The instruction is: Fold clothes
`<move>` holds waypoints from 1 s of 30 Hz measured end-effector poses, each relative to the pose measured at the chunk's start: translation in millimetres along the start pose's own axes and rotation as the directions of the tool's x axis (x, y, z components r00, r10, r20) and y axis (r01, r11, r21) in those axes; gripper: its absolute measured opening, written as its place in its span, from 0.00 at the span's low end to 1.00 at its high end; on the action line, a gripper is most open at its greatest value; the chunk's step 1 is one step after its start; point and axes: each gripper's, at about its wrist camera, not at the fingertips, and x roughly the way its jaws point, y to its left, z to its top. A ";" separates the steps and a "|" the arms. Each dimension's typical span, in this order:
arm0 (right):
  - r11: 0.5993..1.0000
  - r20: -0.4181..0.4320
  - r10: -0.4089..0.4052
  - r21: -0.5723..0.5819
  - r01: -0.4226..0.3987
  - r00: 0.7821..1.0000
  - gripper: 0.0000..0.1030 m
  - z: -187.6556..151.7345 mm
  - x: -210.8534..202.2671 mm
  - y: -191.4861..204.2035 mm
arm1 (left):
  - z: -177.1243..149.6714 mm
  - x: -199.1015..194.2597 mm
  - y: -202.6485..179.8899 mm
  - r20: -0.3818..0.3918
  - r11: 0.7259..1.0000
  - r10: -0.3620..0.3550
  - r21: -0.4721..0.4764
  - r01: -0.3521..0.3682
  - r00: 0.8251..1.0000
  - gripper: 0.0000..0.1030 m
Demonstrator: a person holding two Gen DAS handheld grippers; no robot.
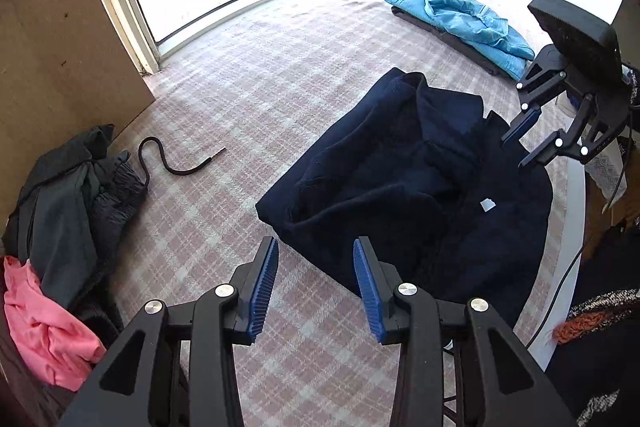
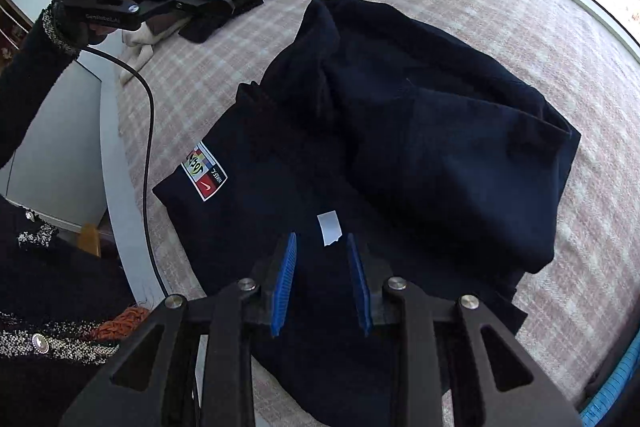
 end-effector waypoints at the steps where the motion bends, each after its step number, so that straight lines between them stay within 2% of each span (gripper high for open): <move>1: 1.000 -0.008 0.009 -0.001 -0.009 1.000 0.26 -1.8 3.3 0.8 | -2.0 -2.7 -7.6 0.000 1.000 -0.002 0.019 0.002 1.000 0.37; 5: 1.000 -0.024 -0.020 -0.006 0.019 1.000 0.26 1.1 9.8 2.0 | -14.5 -10.3 -29.6 -0.004 0.998 -0.017 0.067 0.018 1.000 0.38; 12: 0.997 -0.081 -0.061 -0.057 0.056 0.995 0.26 5.0 19.7 9.4 | -33.9 -29.1 -37.5 0.015 0.999 -0.007 0.047 0.006 1.000 0.40; 16: 0.999 -0.080 -0.032 -0.010 0.031 0.996 0.25 6.2 17.8 1.8 | -43.4 -38.8 -39.4 0.015 0.999 0.003 0.032 -0.004 1.000 0.40; 21: 0.993 -0.079 0.039 0.113 -0.029 0.996 0.10 4.2 14.6 -21.5 | -51.8 -49.8 -52.1 0.019 0.998 0.020 0.055 -0.021 1.000 0.43; 23: 0.994 -0.085 0.010 0.108 -0.001 0.996 0.04 3.0 14.1 -22.3 | -53.6 -54.5 -58.1 0.025 0.998 0.018 0.068 -0.020 1.000 0.44; 30: 0.995 -0.081 -0.026 0.093 0.033 0.996 0.04 4.0 11.0 -14.2 | -65.5 -64.2 -61.5 0.038 0.998 0.021 0.051 -0.023 0.999 0.46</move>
